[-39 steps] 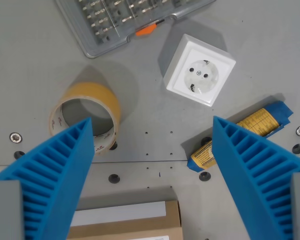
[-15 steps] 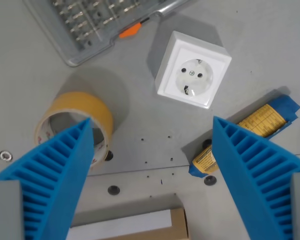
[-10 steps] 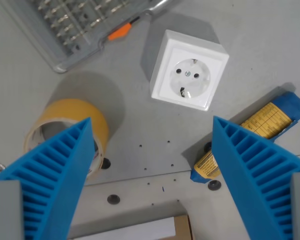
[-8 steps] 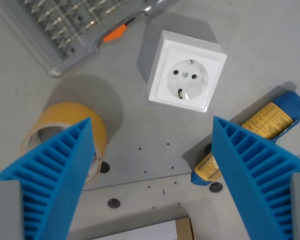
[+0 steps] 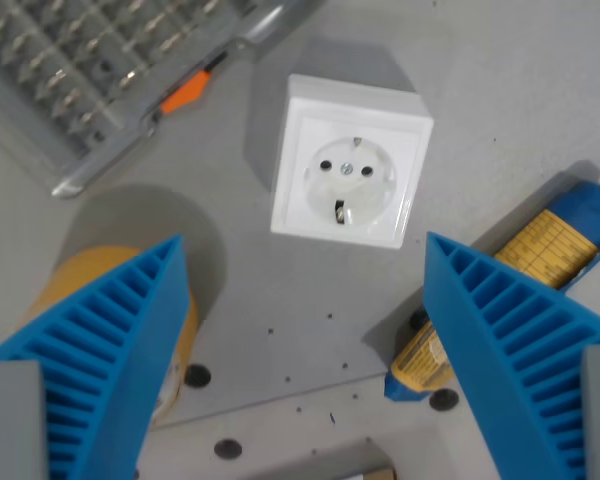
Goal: Move above the white socket
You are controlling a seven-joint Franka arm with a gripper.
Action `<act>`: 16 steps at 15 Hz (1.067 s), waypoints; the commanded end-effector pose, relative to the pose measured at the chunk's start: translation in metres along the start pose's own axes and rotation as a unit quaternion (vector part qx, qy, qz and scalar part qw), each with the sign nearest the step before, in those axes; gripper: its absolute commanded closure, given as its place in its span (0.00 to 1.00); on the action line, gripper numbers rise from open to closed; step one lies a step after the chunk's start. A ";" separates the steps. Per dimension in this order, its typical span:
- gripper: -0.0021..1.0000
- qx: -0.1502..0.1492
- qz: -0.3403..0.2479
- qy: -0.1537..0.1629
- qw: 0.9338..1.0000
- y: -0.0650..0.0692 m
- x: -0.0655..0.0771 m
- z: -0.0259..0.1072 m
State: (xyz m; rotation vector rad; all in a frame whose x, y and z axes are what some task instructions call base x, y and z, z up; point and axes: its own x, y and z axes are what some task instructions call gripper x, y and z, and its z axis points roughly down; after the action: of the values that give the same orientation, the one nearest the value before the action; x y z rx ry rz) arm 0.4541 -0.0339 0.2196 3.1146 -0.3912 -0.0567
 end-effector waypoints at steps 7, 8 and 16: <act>0.00 0.016 0.089 0.046 0.995 0.016 -0.003 0.034; 0.00 0.016 0.091 0.047 0.995 0.017 -0.003 0.037; 0.00 0.018 0.094 0.043 0.995 0.022 -0.002 0.052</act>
State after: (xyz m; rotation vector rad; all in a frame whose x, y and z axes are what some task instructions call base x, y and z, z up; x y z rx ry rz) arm 0.4499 -0.0528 0.1732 3.0781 -0.5815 -0.0636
